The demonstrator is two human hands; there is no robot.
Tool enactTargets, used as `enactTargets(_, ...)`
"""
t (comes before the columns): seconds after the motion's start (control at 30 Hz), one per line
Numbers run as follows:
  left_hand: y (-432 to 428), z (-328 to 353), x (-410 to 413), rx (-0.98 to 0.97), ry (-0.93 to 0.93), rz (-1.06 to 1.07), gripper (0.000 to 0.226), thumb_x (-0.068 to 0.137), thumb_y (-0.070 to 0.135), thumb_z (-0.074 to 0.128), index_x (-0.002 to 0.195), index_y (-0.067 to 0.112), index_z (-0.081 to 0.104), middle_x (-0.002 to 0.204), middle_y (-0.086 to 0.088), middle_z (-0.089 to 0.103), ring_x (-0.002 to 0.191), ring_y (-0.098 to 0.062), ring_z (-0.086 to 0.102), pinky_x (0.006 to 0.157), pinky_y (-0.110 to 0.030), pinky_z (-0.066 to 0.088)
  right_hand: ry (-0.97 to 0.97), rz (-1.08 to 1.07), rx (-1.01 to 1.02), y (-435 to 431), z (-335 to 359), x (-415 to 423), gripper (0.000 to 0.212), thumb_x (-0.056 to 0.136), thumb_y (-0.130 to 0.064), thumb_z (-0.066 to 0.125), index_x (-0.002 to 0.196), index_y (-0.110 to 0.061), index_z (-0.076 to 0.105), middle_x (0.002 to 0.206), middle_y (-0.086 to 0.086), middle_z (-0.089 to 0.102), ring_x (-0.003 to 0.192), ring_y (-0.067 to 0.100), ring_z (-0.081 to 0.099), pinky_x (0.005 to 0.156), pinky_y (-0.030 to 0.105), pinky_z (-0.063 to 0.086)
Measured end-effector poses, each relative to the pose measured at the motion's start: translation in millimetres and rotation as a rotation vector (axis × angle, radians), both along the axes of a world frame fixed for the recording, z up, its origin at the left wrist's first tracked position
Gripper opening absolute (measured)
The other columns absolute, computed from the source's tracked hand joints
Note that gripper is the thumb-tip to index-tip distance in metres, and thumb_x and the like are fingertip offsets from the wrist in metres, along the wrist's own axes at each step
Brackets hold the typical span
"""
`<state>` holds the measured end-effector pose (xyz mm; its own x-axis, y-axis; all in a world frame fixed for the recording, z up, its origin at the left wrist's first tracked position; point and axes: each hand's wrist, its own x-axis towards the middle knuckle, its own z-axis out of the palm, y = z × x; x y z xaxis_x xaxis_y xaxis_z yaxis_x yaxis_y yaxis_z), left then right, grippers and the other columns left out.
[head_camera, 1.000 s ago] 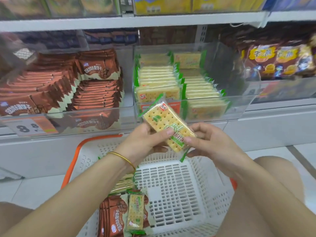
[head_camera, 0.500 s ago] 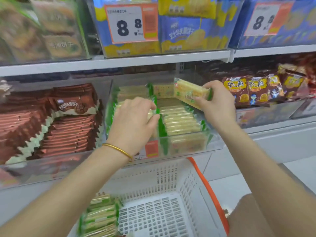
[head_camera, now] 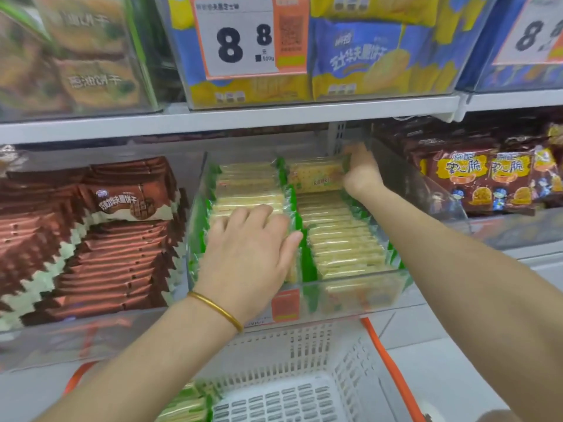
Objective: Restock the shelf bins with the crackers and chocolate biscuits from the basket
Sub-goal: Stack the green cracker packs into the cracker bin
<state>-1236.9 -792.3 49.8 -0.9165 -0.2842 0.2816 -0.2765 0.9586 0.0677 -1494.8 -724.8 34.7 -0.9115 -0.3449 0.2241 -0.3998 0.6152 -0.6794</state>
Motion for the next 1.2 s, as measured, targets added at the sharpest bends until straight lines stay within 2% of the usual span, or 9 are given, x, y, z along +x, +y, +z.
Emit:
enactTargets(0.17,-2.4,-3.0,-0.9,-0.016,0.032,-0.009,0.057,0.093,0.049,0.016,0.103,0.023,0.065,0.109,0.002,0.062,0.098,-0.025,0.057,0.082,-0.042,0.042,-0.024,-0.076,-0.026,-12.3,-5.2,-4.1,0.059,0.085,-0.008,0.068,0.134,-0.007,0.036,0.135,0.016,0.043,0.12,0.032,0.049,0.1,0.037,0.043)
enactTargets(0.47,-1.6,0.7,13.6,-0.031,0.193,-0.053,0.045,0.094,0.043,0.028,0.099,0.019,0.066,0.103,0.002,0.063,0.097,-0.024,0.058,0.084,-0.039,0.037,-0.02,-0.093,0.087,6.3,5.0,15.9,0.064,0.082,-0.001,0.068,0.136,-0.001,0.033,0.138,0.021,0.037,0.12,0.034,0.047,0.094,0.033,0.042)
enactTargets(0.57,-0.1,2.0,47.2,0.006,0.331,-0.128,0.035,0.094,0.035,0.036,0.102,0.019,0.066,0.106,0.004,0.062,0.099,-0.019,0.057,0.084,-0.033,0.031,0.007,-0.04,-0.051,27.7,22.3,56.1,0.048,0.082,-0.007,0.07,0.124,-0.005,0.046,0.12,0.016,0.053,0.105,0.031,0.058,0.085,0.032,0.048)
enactTargets(0.67,-0.8,-13.7,101.9,0.013,0.373,-0.185,0.029,0.093,0.028,0.041,0.1,0.017,0.066,0.105,0.005,0.062,0.096,-0.017,0.055,0.079,-0.033,0.036,-0.18,0.248,-0.296,60.2,36.8,140.3,0.018,0.086,-0.005,0.066,0.1,-0.013,0.057,0.087,0.006,0.057,0.077,0.021,0.066,0.064,0.038,0.059)
enactTargets(0.77,-15.9,-52.4,151.5,-0.06,0.126,-0.216,0.023,0.089,0.024,0.046,0.092,0.016,0.067,0.096,0.002,0.063,0.085,-0.021,0.056,0.069,-0.035,0.039,-0.442,0.686,-0.178,78.8,33.9,227.8,0.011,0.085,-0.004,0.064,0.094,-0.011,0.061,0.075,0.013,0.061,0.064,0.02,0.067,0.049,0.031,0.056)
enactTargets(0.87,-47.0,-94.0,181.6,-0.05,-0.256,-0.103,0.026,0.082,0.027,0.043,0.082,0.017,0.066,0.081,-0.001,0.063,0.075,-0.027,0.061,0.061,-0.036,0.047,-0.56,0.895,0.268,52.0,-13.8,272.0,0.009,0.088,-0.011,0.064,0.097,-0.009,0.062,0.083,0.013,0.065,0.071,0.022,0.068,0.055,0.034,0.057)
enactTargets(1.03,-88.5,-113.9,197.1,-0.057,-0.686,0.172,0.028,0.096,0.03,0.037,0.113,0.017,0.055,0.113,-0.005,0.058,0.111,-0.026,0.051,0.084,-0.036,0.044,-0.392,0.898,0.65,-24.1,-143.9,308.1,0.022,0.094,-0.018,0.057,0.112,-0.005,0.058,0.102,0.009,0.058,0.093,0.023,0.057,0.079,0.035,0.049)
enactTargets(1.1,-93.4,-116.5,196.2,-0.053,-0.685,0.191,0.027,0.097,0.03,0.036,0.113,0.016,0.053,0.114,-0.005,0.057,0.111,-0.026,0.051,0.08,-0.034,0.041,-0.294,0.805,0.682,-46.7,-194.1,316.9,0.029,0.095,-0.018,0.054,0.122,-0.008,0.05,0.119,0.011,0.052,0.107,0.028,0.054,0.086,0.037,0.046)
enactTargets(1.2,-94.0,-118.3,194.9,-0.058,-0.63,0.179,0.026,0.098,0.032,0.036,0.112,0.016,0.052,0.113,-0.004,0.056,0.109,-0.026,0.051,0.072,-0.032,0.031,-0.157,0.621,0.684,-74.6,-241.7,330.8,0.039,0.095,-0.01,0.05,0.132,-0.014,0.04,0.131,0.011,0.042,0.111,0.031,0.052,0.079,0.037,0.048)
